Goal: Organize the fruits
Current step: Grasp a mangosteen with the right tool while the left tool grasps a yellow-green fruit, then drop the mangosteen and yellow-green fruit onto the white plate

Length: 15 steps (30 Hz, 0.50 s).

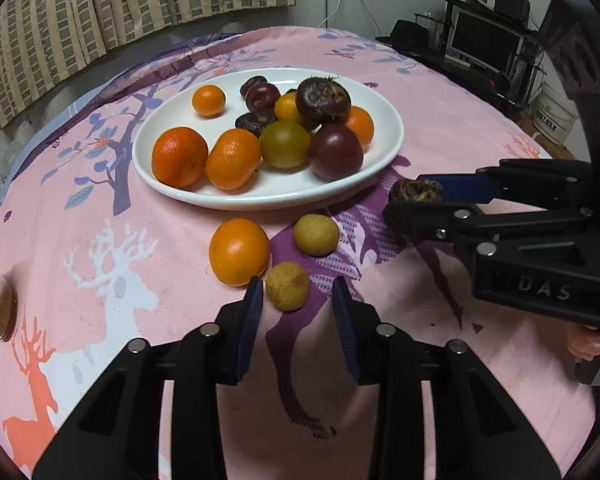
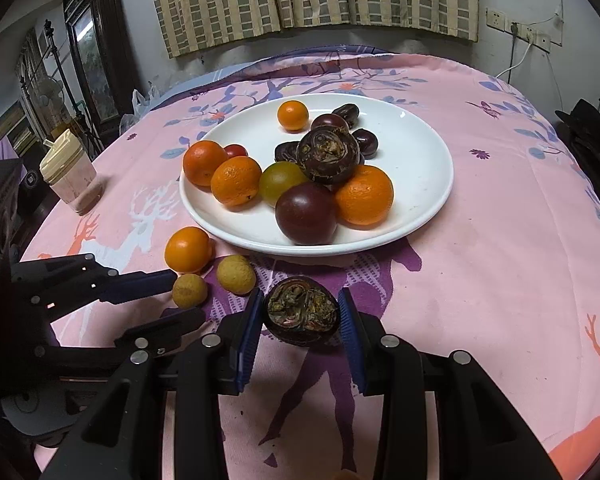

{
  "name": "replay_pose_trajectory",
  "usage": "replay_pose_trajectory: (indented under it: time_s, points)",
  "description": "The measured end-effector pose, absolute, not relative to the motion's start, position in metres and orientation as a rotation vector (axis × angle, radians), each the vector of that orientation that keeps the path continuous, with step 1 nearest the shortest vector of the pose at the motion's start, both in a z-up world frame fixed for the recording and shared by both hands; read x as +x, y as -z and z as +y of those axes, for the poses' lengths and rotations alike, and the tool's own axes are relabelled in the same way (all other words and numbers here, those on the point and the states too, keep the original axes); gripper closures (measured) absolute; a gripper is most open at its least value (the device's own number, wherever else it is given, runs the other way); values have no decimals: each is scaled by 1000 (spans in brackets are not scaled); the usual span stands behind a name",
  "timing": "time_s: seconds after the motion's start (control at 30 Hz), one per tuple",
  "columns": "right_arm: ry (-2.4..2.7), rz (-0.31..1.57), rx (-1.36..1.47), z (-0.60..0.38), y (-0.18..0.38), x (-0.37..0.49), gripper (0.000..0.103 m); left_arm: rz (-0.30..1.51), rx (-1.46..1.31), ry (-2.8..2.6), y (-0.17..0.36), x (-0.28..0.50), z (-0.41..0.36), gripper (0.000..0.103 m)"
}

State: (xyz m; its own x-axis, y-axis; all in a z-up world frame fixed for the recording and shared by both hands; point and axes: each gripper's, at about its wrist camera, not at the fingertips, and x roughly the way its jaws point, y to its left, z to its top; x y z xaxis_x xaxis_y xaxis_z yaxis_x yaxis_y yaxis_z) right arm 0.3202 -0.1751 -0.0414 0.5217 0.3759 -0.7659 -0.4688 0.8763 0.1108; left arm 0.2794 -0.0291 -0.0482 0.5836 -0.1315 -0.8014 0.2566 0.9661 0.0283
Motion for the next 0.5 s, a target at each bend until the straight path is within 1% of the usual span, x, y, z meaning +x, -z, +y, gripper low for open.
replay_pose_trajectory:
  time_s: [0.13, 0.17, 0.2, 0.23, 0.43, 0.5]
  points:
    - [-505, 888, -114, -175, 42, 320, 65, 917, 179, 204, 53, 278, -33, 72]
    - [-505, 887, -115, -175, 41, 320, 65, 913, 190, 196, 54, 278, -34, 74]
    - [-505, 886, -115, -175, 41, 319, 65, 910, 199, 186, 54, 277, -34, 79]
    - [-504, 886, -116, -175, 41, 319, 65, 907, 204, 181, 55, 277, -34, 79]
    - [-516, 868, -108, -178, 36, 317, 65, 871, 157, 202, 41, 274, -27, 80]
    - [-546, 843, -54, -184, 27, 316, 65, 843, 111, 225, 30, 272, -21, 80]
